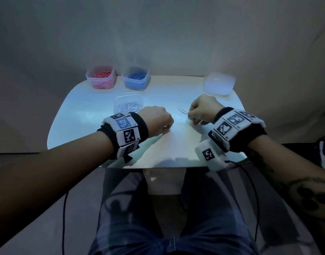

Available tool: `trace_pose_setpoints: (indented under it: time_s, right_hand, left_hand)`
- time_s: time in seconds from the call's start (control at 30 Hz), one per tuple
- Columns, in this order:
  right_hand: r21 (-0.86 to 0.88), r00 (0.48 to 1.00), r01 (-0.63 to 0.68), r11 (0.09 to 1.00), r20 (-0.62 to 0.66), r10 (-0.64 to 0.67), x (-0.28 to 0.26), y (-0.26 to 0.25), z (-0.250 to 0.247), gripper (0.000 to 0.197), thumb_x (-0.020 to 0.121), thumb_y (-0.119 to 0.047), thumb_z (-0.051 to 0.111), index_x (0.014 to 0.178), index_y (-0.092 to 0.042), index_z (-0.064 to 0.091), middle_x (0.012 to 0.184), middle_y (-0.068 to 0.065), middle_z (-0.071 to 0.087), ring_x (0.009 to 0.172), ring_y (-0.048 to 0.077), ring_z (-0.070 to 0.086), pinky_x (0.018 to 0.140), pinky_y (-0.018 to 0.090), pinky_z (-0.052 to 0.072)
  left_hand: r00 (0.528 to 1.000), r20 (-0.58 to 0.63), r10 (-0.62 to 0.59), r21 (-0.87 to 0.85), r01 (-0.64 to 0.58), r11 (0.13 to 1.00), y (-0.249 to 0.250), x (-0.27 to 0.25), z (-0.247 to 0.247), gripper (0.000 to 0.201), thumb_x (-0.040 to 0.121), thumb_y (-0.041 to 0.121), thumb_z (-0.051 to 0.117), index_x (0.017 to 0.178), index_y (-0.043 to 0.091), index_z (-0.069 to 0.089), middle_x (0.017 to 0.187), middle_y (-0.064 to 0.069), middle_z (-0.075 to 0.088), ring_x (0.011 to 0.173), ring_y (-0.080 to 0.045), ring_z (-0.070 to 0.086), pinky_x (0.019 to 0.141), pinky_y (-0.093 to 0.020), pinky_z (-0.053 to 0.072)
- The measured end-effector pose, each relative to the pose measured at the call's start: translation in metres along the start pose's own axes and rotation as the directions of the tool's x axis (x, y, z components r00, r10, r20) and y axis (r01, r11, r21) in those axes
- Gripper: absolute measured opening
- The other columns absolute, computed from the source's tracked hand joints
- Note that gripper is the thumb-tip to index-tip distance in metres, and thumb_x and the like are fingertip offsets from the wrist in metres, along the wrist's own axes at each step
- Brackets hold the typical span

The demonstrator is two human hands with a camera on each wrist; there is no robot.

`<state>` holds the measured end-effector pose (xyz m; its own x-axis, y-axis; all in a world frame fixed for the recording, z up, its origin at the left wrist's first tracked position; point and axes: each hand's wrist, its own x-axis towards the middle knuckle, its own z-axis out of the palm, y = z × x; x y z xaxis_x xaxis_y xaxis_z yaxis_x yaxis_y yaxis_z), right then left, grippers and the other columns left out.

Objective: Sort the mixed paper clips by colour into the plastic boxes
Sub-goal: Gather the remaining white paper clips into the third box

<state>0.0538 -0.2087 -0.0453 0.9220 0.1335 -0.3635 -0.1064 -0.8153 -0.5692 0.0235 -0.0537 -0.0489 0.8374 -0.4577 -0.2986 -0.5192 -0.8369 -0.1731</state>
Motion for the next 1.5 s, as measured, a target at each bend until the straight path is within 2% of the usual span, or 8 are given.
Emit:
trace_pose_setpoints:
  time_s: [0.17, 0.27, 0.37, 0.43, 0.53, 1.23, 1.33, 1.5]
  right_hand:
    - [0.158, 0.999, 0.006, 0.987, -0.035, 0.000, -0.011, 0.017, -0.006, 0.017, 0.084, -0.004, 0.057, 0.067, -0.007, 0.058, 0.065, 0.007, 0.061, 0.059, 0.012, 0.059, 0.046, 0.016, 0.043]
    - [0.220, 0.997, 0.032, 0.975, -0.076, -0.016, -0.015, 0.020, -0.010, 0.010, 0.084, -0.005, 0.056, 0.074, -0.005, 0.059, 0.067, 0.005, 0.061, 0.058, 0.008, 0.059, 0.046, 0.016, 0.042]
    - [0.278, 0.993, 0.068, 0.958, -0.107, -0.039, -0.016, 0.017, -0.015, 0.008, 0.084, -0.006, 0.057, 0.076, -0.005, 0.060, 0.066, 0.003, 0.060, 0.057, 0.006, 0.059, 0.047, 0.016, 0.042]
    - [0.313, 0.992, 0.094, 0.945, -0.111, -0.061, -0.016, 0.014, -0.017, 0.012, 0.085, -0.007, 0.058, 0.072, -0.008, 0.058, 0.066, 0.002, 0.060, 0.056, 0.005, 0.059, 0.044, 0.014, 0.041]
    - [0.369, 0.990, 0.130, 0.920, -0.095, -0.102, -0.018, 0.009, -0.021, 0.017, 0.085, -0.008, 0.059, 0.069, -0.012, 0.057, 0.066, 0.002, 0.060, 0.049, -0.001, 0.059, 0.041, 0.009, 0.041]
    - [0.000, 0.888, 0.456, 0.890, -0.060, -0.455, -0.048, -0.052, 0.046, 0.010, 0.078, -0.012, 0.070, 0.084, -0.005, 0.070, 0.067, 0.000, 0.056, 0.058, 0.012, 0.051, 0.068, 0.028, 0.050]
    - [0.246, 0.879, 0.443, 0.862, -0.306, -0.365, -0.039, -0.045, 0.030, 0.007, 0.082, -0.012, 0.066, 0.083, -0.006, 0.071, 0.060, -0.001, 0.058, 0.046, 0.001, 0.053, 0.053, 0.018, 0.047]
    - [-0.212, 0.957, 0.267, 0.940, -0.059, -0.285, -0.006, -0.030, 0.033, 0.027, 0.083, -0.024, 0.066, 0.107, -0.009, 0.064, 0.106, 0.009, 0.063, 0.097, 0.022, 0.057, 0.086, 0.030, 0.043]
  left_hand:
    - [0.997, -0.059, -0.053, -0.060, 0.050, 0.997, 0.005, 0.003, 0.007, 0.023, 0.094, 0.020, 0.043, 0.102, 0.006, 0.060, 0.099, -0.012, 0.063, 0.092, -0.032, 0.058, 0.063, -0.027, 0.033]
    - [0.964, -0.151, -0.221, -0.533, 0.109, 0.839, -0.001, 0.001, 0.008, 0.016, 0.091, 0.016, 0.050, 0.090, 0.008, 0.064, 0.075, -0.001, 0.057, 0.078, -0.024, 0.055, 0.062, -0.023, 0.031]
    - [0.924, 0.001, -0.383, -1.000, 0.013, 0.027, -0.008, -0.010, 0.007, 0.023, 0.093, 0.012, 0.048, 0.072, 0.020, 0.052, 0.051, 0.014, 0.042, 0.046, -0.005, 0.036, 0.042, -0.016, 0.024]
    - [0.928, 0.142, -0.345, -0.846, -0.067, -0.529, -0.012, -0.020, 0.010, 0.027, 0.094, 0.014, 0.043, 0.068, 0.022, 0.043, 0.050, 0.012, 0.034, 0.040, -0.002, 0.027, 0.036, -0.012, 0.016]
    - [0.964, 0.145, -0.222, -0.411, -0.145, -0.900, -0.010, -0.034, 0.023, 0.023, 0.079, 0.013, 0.039, 0.057, 0.017, 0.047, 0.054, 0.006, 0.035, 0.041, -0.005, 0.032, 0.034, -0.012, 0.018]
    - [0.890, 0.279, -0.361, -0.011, -0.373, -0.928, 0.028, -0.020, 0.030, 0.038, 0.101, 0.022, 0.026, 0.081, 0.009, 0.056, 0.055, -0.005, 0.067, 0.048, -0.016, 0.067, 0.047, -0.022, 0.053]
    - [0.870, 0.279, -0.407, 0.086, -0.444, -0.892, 0.022, -0.024, 0.040, 0.044, 0.100, 0.019, 0.026, 0.078, 0.002, 0.060, 0.061, -0.011, 0.068, 0.052, -0.020, 0.069, 0.050, -0.028, 0.055]
    - [0.832, 0.278, -0.480, 0.082, -0.518, -0.851, 0.007, -0.046, 0.054, 0.060, 0.098, 0.022, 0.029, 0.059, 0.001, 0.070, 0.066, -0.009, 0.070, 0.059, -0.019, 0.070, 0.056, -0.027, 0.056]
